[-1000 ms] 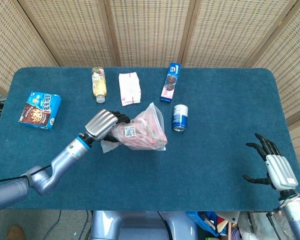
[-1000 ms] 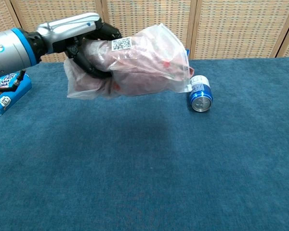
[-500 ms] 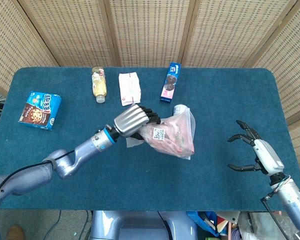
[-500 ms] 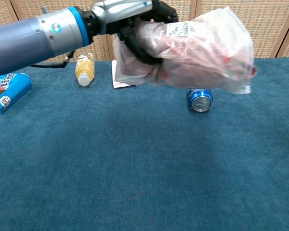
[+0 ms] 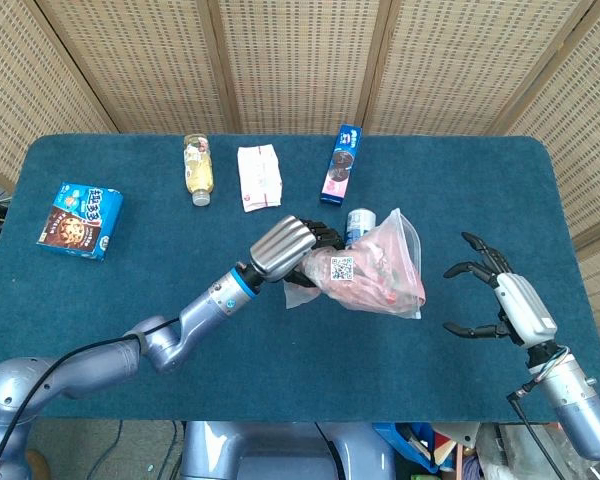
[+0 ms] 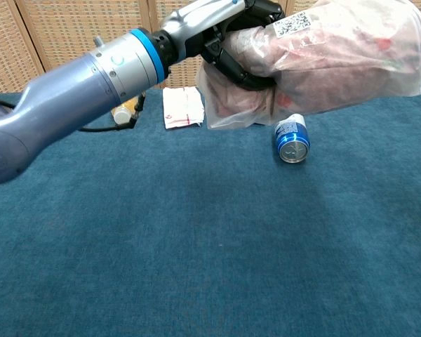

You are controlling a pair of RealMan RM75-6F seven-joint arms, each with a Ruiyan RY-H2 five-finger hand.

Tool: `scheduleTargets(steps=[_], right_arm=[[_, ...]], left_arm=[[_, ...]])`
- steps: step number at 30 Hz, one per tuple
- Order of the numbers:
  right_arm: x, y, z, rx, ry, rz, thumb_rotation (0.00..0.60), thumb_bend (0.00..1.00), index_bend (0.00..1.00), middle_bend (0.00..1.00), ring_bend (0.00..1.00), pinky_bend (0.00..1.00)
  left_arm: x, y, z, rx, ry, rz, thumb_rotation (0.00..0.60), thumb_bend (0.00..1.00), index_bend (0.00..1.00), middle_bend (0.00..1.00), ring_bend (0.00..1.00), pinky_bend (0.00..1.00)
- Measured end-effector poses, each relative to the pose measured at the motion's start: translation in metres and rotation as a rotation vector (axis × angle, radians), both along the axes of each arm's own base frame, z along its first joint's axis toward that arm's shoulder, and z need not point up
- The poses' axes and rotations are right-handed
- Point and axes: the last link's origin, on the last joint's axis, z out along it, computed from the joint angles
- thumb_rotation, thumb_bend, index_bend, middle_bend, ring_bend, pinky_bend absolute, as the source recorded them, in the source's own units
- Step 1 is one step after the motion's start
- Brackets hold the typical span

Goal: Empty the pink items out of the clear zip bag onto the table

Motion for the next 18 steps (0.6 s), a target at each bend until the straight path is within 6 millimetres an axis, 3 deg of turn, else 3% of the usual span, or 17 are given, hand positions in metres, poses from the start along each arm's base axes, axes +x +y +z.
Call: scheduleTargets(steps=[10,18], right_arm=[[0.016,-0.009,0.017,-0.038,-0.025,0.000,0.600,0.07,0.39,0.00,0.00,0.00],[0.026,-0.024,0.019,-0.037,0.019,0.003,0.600,0.07,0.39,0.00,0.00,0.00]], left_arm=[[-0.008,0.000,-0.016,-0.037,-0.093,0.062,0.600,0.61,0.62,0.53,0.50,0.63],[-0.017,-0.001,-0.022,-0.043,-0.123,0.070,0.600,0.62,0.63,0.53,0.50,0.63]])
